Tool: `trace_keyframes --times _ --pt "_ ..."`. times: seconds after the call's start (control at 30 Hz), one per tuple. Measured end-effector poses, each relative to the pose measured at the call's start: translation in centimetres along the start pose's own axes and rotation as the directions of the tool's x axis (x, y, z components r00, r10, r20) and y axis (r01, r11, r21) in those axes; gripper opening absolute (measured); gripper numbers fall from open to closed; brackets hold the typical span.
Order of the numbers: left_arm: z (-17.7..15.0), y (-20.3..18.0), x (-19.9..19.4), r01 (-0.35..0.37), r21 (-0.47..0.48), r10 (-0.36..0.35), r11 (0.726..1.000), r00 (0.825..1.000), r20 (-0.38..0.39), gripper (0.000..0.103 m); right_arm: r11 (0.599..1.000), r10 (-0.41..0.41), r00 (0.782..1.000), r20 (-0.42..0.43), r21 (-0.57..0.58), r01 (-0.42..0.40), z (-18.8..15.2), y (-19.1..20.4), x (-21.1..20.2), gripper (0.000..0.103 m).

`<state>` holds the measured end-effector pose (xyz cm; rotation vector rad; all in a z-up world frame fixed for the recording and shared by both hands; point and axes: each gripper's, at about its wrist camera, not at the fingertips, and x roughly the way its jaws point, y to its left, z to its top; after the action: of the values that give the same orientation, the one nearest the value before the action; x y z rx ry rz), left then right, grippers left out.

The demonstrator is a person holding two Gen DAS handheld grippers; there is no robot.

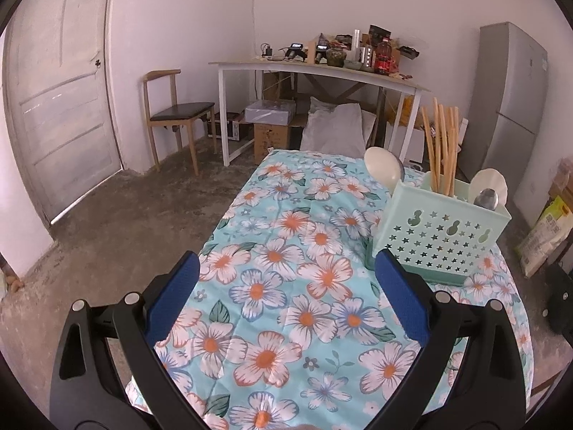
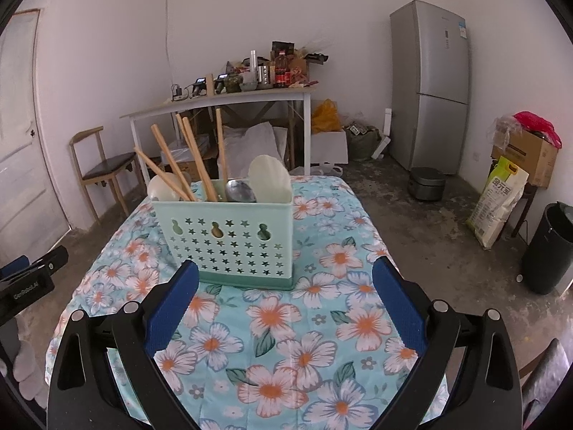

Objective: Organize utensils

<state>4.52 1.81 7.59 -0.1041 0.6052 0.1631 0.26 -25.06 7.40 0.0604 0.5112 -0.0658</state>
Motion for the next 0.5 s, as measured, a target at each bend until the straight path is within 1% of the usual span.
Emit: trace_keyframes --times 0.2,0.3,0.5 --pt "-0.2 -1.3 -0.1 0.026 0.039 -0.026 0.999 1.0 -0.006 0.095 1.0 -0.016 1.0 -0.014 0.005 0.016 -0.4 -1.1 0.4 0.095" --pt "-0.4 -2.0 0.0 0.034 0.059 -0.033 0.998 0.999 -0.017 0.095 1.0 -0.02 1.0 -0.02 0.012 0.02 -0.7 -1.5 0.5 0.095" --pt "-0.6 -3.3 0.2 0.045 0.088 -0.044 0.995 0.999 -0.015 0.094 0.999 -0.036 0.999 -0.029 0.017 0.037 -1.1 -2.1 0.9 0.095"
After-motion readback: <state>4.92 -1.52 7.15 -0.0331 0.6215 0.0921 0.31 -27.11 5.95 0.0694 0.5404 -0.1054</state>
